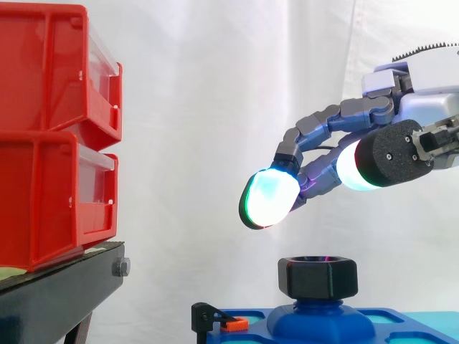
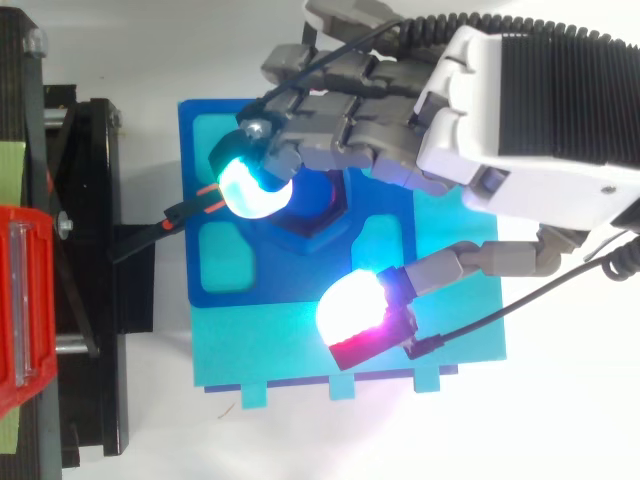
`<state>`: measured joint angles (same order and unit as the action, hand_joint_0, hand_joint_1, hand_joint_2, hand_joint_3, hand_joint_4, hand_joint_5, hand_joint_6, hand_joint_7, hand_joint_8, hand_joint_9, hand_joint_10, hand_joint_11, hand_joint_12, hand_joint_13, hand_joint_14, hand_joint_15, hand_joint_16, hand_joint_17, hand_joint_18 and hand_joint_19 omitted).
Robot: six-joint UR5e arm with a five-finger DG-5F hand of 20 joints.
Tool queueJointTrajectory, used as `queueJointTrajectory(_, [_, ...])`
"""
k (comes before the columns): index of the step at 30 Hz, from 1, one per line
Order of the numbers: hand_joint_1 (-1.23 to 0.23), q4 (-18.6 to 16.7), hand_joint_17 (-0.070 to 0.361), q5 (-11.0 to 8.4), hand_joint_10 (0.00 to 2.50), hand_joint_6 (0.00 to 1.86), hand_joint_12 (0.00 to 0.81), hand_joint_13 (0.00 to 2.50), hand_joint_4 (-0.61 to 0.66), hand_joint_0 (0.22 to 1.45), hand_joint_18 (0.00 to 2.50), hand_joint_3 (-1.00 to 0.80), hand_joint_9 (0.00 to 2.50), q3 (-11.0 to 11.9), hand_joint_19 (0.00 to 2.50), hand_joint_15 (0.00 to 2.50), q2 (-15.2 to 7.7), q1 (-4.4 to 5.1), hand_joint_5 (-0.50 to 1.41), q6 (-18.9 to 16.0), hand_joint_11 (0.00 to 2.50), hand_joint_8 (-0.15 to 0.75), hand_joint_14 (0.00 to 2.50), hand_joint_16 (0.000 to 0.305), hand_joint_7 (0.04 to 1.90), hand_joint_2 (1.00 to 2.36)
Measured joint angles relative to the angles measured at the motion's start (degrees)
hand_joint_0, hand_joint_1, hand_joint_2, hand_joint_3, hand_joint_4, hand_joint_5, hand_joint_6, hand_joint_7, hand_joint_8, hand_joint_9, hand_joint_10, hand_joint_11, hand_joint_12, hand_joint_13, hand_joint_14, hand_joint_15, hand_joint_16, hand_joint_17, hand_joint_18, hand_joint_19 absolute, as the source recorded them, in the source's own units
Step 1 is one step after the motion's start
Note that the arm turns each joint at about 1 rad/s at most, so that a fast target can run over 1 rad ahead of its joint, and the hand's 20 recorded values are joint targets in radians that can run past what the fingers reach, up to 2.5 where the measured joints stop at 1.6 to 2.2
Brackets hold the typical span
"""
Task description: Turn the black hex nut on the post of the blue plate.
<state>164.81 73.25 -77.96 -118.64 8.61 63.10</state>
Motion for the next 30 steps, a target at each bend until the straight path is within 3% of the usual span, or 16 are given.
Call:
queueJointTrajectory(9, [-0.57, 0.3, 0.098, 0.21, 0.00, 0.50, 0.339, 0.22, 0.13, 0.51, 0.00, -0.50, 0.48, 1.8, 0.07, 0.02, -0.1, 0.51, -0.22, 1.1, 0.00, 0.248, 0.00, 0.044, 0.75, 1.00])
queueJointTrajectory(22, [-0.57, 0.3, 0.099, 0.17, 0.00, 0.50, 0.338, 0.22, 0.13, 0.52, 0.00, -0.50, 0.47, 2.3, 0.08, 0.02, -1.2, 1.51, -0.22, 4.4, 0.00, 0.245, 0.00, 0.044, 0.75, 1.00])
queueJointTrajectory(30, [-0.56, 0.5, 0.100, 1.90, 0.00, 0.50, 0.340, 0.22, 0.13, 0.51, 0.00, -0.50, 0.47, 3.0, 0.07, 0.03, -1.9, 1.92, -0.22, 6.0, 0.00, 0.246, 0.00, 0.044, 0.75, 1.00])
